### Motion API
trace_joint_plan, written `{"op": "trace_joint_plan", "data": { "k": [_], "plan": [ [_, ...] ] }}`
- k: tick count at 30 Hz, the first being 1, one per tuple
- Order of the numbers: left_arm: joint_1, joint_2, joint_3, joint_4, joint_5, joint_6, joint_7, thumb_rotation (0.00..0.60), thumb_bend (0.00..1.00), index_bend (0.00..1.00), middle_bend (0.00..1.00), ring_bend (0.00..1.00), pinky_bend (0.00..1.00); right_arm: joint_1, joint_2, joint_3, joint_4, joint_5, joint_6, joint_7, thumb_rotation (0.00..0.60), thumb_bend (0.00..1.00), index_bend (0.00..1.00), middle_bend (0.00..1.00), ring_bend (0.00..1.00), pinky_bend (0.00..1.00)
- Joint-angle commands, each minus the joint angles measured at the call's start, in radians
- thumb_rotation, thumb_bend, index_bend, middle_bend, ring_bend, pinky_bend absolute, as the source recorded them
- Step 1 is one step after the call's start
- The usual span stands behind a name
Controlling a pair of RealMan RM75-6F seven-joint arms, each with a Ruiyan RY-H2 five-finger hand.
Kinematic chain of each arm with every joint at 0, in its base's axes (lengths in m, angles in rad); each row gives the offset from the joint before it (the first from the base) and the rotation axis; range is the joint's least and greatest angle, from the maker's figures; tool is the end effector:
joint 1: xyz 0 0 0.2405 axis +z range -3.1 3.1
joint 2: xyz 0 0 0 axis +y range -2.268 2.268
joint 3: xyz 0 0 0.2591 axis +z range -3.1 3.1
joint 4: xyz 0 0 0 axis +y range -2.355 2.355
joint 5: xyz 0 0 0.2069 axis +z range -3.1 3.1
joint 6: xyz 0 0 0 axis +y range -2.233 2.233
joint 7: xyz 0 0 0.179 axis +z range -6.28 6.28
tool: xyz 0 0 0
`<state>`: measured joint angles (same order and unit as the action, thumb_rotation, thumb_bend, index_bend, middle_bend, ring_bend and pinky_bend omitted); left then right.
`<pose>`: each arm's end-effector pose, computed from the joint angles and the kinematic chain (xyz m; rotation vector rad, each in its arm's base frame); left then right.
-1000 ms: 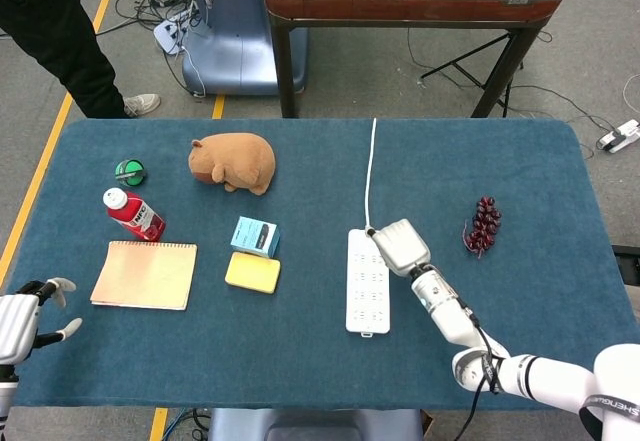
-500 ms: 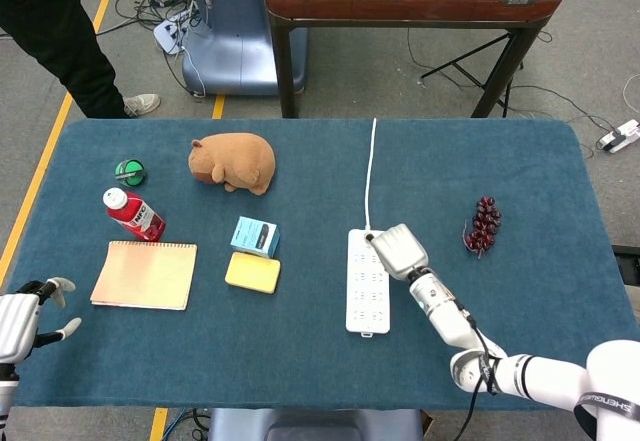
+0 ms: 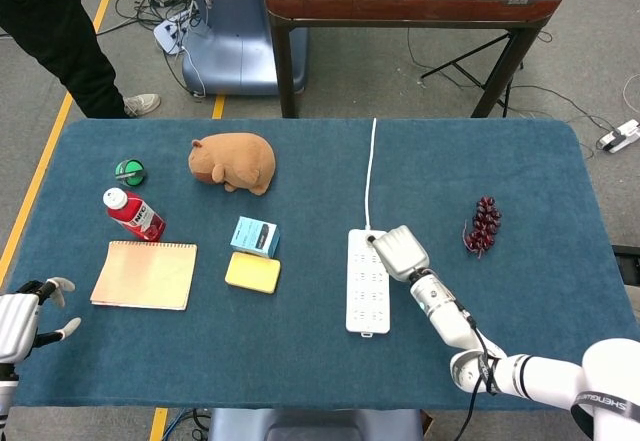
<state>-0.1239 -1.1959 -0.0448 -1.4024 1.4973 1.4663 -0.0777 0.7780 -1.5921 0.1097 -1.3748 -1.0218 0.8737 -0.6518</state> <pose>-0.3400 0.2310 0.1566 -1.4140 -0.8543 -0.8785 -0.1700 -0.3772 -0.0549 2.0208 -0.6893 0.5861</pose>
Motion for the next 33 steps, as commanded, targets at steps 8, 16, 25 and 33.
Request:
{"op": "trace_joint_plan", "data": {
  "k": [8,16,25,33],
  "plan": [
    [0.0,-0.001,0.0,0.001,0.0,-0.001,0.001,0.6,0.13,0.5,0.56,0.44,0.71,-0.001,0.005,-0.017,-0.013,-0.006,0.01,0.004,0.6,0.72,0.29,0.99,1.0,1.0],
    [0.0,-0.001,0.0,0.0,0.001,-0.001,0.002,0.6,0.13,0.5,0.56,0.44,0.72,0.005,0.001,-0.03,-0.013,0.02,0.002,-0.015,0.6,0.72,0.29,0.99,1.0,1.0],
    [0.0,0.0,0.0,0.001,0.0,-0.001,0.0,0.6,0.13,0.5,0.56,0.44,0.72,0.01,-0.001,-0.026,-0.002,0.028,0.003,0.0,0.6,0.72,0.29,0.99,1.0,1.0],
    [-0.001,-0.004,0.002,0.003,0.001,-0.006,0.005,0.6,0.13,0.5,0.56,0.44,0.71,-0.037,0.125,-0.021,-0.195,-0.07,0.153,-0.002,0.6,0.72,0.29,0.96,1.0,1.0]
  ]
}}
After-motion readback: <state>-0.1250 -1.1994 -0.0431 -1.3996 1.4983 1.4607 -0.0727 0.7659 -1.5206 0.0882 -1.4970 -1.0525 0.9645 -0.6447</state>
